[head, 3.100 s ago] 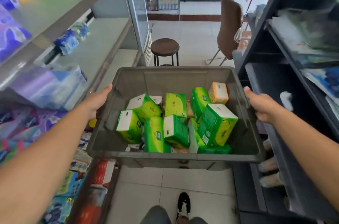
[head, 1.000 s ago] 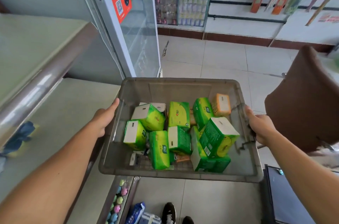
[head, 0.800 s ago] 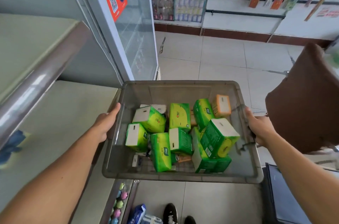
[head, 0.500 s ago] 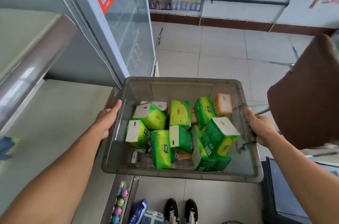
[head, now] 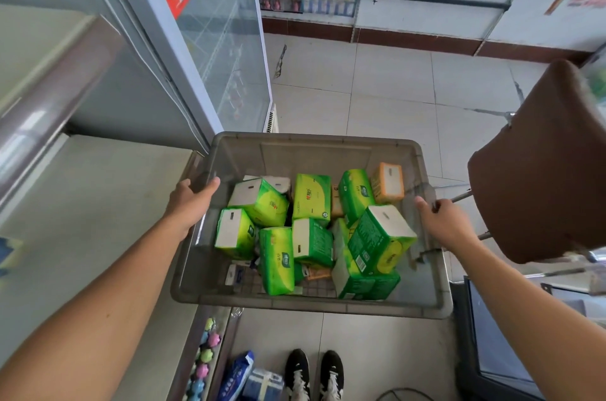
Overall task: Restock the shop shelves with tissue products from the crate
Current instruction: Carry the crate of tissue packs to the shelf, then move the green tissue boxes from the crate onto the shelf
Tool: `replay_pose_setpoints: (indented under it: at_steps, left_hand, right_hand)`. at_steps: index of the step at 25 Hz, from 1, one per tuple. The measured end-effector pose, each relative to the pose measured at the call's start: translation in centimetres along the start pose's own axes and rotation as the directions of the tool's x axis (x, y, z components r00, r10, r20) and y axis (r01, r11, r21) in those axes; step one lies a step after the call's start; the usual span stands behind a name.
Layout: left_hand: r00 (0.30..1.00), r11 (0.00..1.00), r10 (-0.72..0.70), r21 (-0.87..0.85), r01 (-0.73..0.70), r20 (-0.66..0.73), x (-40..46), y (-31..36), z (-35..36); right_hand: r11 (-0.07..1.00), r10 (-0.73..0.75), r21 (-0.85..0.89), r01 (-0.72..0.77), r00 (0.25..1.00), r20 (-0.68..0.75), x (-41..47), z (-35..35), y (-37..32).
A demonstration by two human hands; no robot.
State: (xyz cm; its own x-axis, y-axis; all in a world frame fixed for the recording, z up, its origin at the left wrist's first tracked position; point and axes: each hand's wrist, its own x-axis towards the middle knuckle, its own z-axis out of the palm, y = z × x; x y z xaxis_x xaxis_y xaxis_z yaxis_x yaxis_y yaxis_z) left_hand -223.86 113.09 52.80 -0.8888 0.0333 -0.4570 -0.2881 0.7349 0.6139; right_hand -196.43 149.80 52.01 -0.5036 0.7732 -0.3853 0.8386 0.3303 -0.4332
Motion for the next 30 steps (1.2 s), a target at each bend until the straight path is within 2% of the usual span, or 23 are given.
replay_pose_setpoints:
  at_steps: [3,4,6,8,12,14,19,22,25,28,30]
  left_hand:
    - [0.986,0.992,0.125,0.037,-0.121,-0.108,-1.7,2.5,0.6]
    - [0.975,0.982,0.189,0.039,-0.186,-0.117,-2.4,3.4,1.0]
    - [0.953,0.957,0.289,0.024,-0.288,-0.090,-4.1,5.0,2.6]
    - [0.936,0.936,0.352,0.013,-0.352,-0.010,-6.1,6.2,4.7]
    - [0.883,0.912,0.382,0.044,-0.408,0.272,-9.8,5.9,9.1]
    - [0.855,0.916,0.345,0.060,-0.397,0.388,-11.1,5.2,10.9]
    - [0.814,0.934,0.271,0.064,-0.351,0.514,-12.6,3.8,13.5]
    - [0.778,0.925,0.276,0.064,-0.375,0.565,-13.5,3.5,14.0]
    - [0.755,0.890,0.353,0.051,-0.453,0.552,-14.1,3.8,13.8]
    - [0.770,0.872,0.419,0.022,-0.488,0.482,-14.1,4.6,11.9]
    - [0.791,0.874,0.468,-0.078,-0.479,0.394,-14.1,5.1,9.4]
  right_hand:
    - [0.946,-0.270,-0.219,0.239,0.955,-0.125,-1.8,0.3,-1.2]
    - [0.914,-0.353,-0.249,0.319,0.930,-0.104,-2.3,0.5,-1.7]
    - [0.852,-0.459,-0.265,0.452,0.888,0.039,-2.7,1.2,-2.8]
    - [0.822,-0.442,-0.300,0.484,0.875,0.199,-2.6,2.7,-3.4]
    - [0.828,-0.187,-0.444,0.342,0.915,0.357,-2.6,5.5,-3.1]
    - [0.829,-0.137,-0.470,0.304,0.924,0.357,-2.8,6.4,-2.8]
    - [0.845,-0.137,-0.461,0.270,0.943,0.302,-3.5,6.2,-3.0]
    - [0.886,-0.181,-0.387,0.256,0.959,0.220,-4.3,5.2,-3.6]
    - [0.947,-0.246,-0.178,0.267,0.960,0.135,-5.2,3.1,-5.9]
    - [0.967,-0.254,0.028,0.253,0.959,0.124,-6.0,-0.3,-10.0]
    - [0.964,-0.264,0.083,0.254,0.951,0.160,-6.5,-2.5,-12.8]
